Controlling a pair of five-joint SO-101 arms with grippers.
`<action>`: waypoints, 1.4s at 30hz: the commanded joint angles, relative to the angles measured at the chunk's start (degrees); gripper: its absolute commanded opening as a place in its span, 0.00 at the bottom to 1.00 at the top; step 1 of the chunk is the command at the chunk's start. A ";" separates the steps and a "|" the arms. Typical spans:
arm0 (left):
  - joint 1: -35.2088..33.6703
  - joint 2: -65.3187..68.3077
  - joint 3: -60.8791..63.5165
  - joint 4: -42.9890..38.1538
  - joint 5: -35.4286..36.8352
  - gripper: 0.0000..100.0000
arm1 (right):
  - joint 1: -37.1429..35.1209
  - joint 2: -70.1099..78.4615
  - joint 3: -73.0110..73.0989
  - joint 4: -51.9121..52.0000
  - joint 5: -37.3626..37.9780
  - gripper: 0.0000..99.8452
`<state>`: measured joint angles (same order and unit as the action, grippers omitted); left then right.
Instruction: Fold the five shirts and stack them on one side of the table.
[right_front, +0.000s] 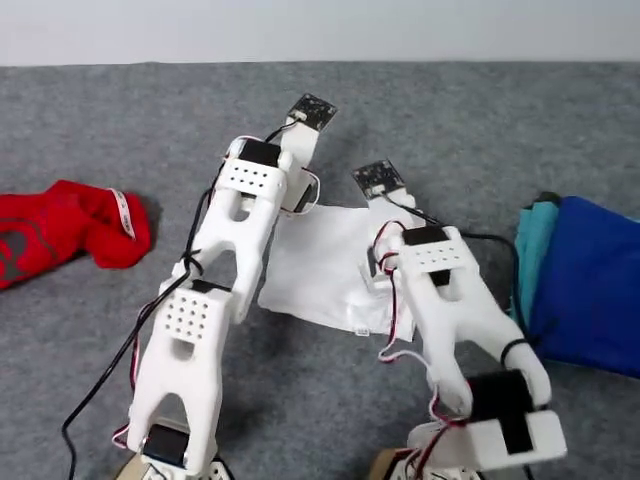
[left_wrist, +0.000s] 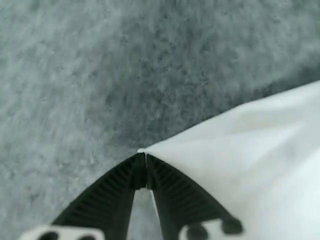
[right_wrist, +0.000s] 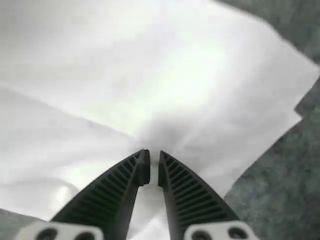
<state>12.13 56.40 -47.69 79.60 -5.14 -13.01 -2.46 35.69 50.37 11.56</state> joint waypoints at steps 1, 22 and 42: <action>0.00 3.78 -11.47 5.10 -0.44 0.01 | 3.47 2.24 -0.35 -0.84 3.16 0.04; -1.67 9.05 -43.21 21.10 -0.18 0.01 | 4.53 -14.37 -4.75 -0.57 7.65 0.01; 2.37 8.88 -21.14 13.10 -0.18 0.01 | 4.53 -14.20 18.81 -6.29 13.98 0.01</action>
<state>16.09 68.88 -68.97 94.46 -4.97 -11.60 -14.24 52.48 45.98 22.29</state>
